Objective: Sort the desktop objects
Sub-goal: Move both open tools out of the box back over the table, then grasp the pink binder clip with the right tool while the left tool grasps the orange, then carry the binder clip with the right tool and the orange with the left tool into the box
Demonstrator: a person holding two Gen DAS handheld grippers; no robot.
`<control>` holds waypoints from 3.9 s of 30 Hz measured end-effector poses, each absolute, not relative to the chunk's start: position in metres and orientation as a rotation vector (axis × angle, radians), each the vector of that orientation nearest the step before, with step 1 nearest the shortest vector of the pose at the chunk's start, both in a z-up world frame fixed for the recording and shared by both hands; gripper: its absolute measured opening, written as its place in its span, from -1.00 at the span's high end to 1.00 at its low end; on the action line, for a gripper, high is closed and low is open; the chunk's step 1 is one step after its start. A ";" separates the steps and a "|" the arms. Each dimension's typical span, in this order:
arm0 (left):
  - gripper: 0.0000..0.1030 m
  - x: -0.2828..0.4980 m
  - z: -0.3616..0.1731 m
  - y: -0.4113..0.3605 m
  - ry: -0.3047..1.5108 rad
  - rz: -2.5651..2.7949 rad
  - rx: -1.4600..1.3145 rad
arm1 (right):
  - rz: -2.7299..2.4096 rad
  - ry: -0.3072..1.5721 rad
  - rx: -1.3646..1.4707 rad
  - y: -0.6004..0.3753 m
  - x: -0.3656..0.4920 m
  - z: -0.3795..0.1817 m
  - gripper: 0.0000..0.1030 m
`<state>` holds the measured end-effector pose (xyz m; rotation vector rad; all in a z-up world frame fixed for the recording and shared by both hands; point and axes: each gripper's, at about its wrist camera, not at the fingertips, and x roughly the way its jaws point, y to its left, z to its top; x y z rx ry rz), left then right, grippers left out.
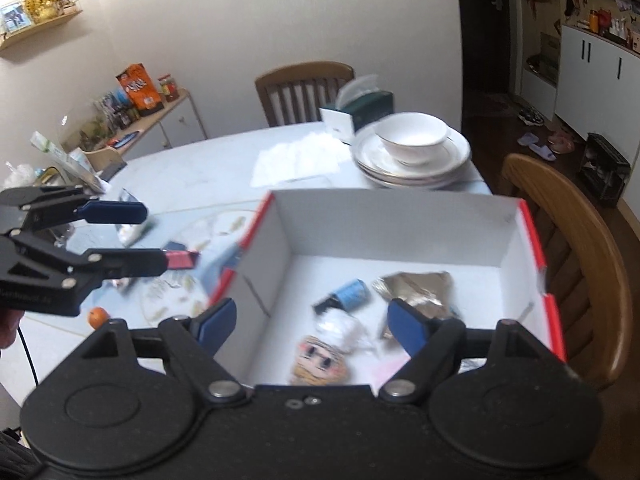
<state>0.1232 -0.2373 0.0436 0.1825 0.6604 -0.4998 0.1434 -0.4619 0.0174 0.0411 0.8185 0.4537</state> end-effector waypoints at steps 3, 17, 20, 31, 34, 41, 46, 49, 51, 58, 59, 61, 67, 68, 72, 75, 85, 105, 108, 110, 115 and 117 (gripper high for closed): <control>-0.41 0.112 0.045 -0.210 0.650 -0.467 0.166 | 0.475 0.815 0.027 -0.439 0.142 0.020 -0.62; -0.61 0.086 0.034 -0.098 0.624 -0.349 0.197 | 0.495 0.850 -0.011 -0.330 0.138 0.012 -0.83; -0.61 0.084 0.026 -0.080 0.636 -0.351 0.198 | 0.488 0.853 -0.019 -0.308 0.140 0.009 -0.86; -1.00 0.083 -0.018 -0.032 0.680 -0.402 0.157 | 0.447 0.846 -0.046 -0.243 0.156 -0.006 -0.87; -1.00 0.085 -0.033 -0.026 0.704 -0.406 0.153 | 0.433 0.846 -0.057 -0.231 0.165 -0.012 -0.87; -1.00 0.091 -0.061 -0.026 0.739 -0.399 0.174 | 0.395 0.856 -0.075 -0.210 0.192 -0.030 -0.87; -1.00 0.095 -0.079 -0.023 0.768 -0.381 0.171 | 0.379 0.888 -0.075 -0.198 0.209 -0.048 -0.87; -1.00 0.095 -0.090 -0.024 0.768 -0.345 0.207 | 0.374 0.900 -0.083 -0.190 0.218 -0.061 -0.87; -1.00 0.094 -0.096 -0.025 0.780 -0.335 0.215 | 0.374 0.913 -0.088 -0.185 0.224 -0.070 -0.87; -1.00 0.090 -0.110 -0.026 0.814 -0.353 0.205 | 0.380 0.952 -0.110 -0.171 0.237 -0.094 -0.86; -1.00 0.089 -0.111 -0.026 0.814 -0.353 0.207 | 0.379 0.954 -0.112 -0.170 0.239 -0.096 -0.85; -1.00 0.087 -0.112 -0.024 0.809 -0.345 0.204 | 0.372 0.962 -0.118 -0.168 0.242 -0.101 -0.82; -0.97 0.084 -0.112 -0.019 0.806 -0.339 0.189 | 0.367 0.979 -0.124 -0.165 0.249 -0.110 -0.74; -0.93 0.083 -0.112 -0.020 0.806 -0.340 0.188 | 0.368 0.980 -0.124 -0.165 0.250 -0.111 -0.74; -0.52 0.083 -0.115 -0.019 0.826 -0.341 0.189 | 0.369 0.980 -0.137 -0.162 0.252 -0.113 -0.59; -0.26 0.082 -0.114 -0.019 0.828 -0.350 0.180 | 0.373 0.975 -0.148 -0.160 0.253 -0.113 -0.55; 0.32 0.078 -0.112 -0.020 0.824 -0.359 0.186 | 0.371 0.962 -0.173 -0.158 0.250 -0.110 0.03; 0.35 0.070 -0.081 -0.028 0.800 -0.318 0.133 | 0.490 0.987 -0.154 -0.187 0.190 -0.063 0.06; 0.35 0.067 -0.071 -0.034 0.789 -0.307 0.120 | 0.506 0.991 -0.143 -0.197 0.179 -0.053 0.06; 0.35 0.065 -0.065 -0.038 0.784 -0.301 0.114 | 0.512 0.992 -0.140 -0.204 0.172 -0.047 0.06; 0.35 0.059 -0.053 -0.051 0.770 -0.284 0.099 | 0.540 0.981 -0.131 -0.220 0.157 -0.032 0.06; 0.35 0.055 -0.048 -0.058 0.750 -0.278 0.109 | 0.559 0.983 -0.126 -0.226 0.152 -0.026 0.07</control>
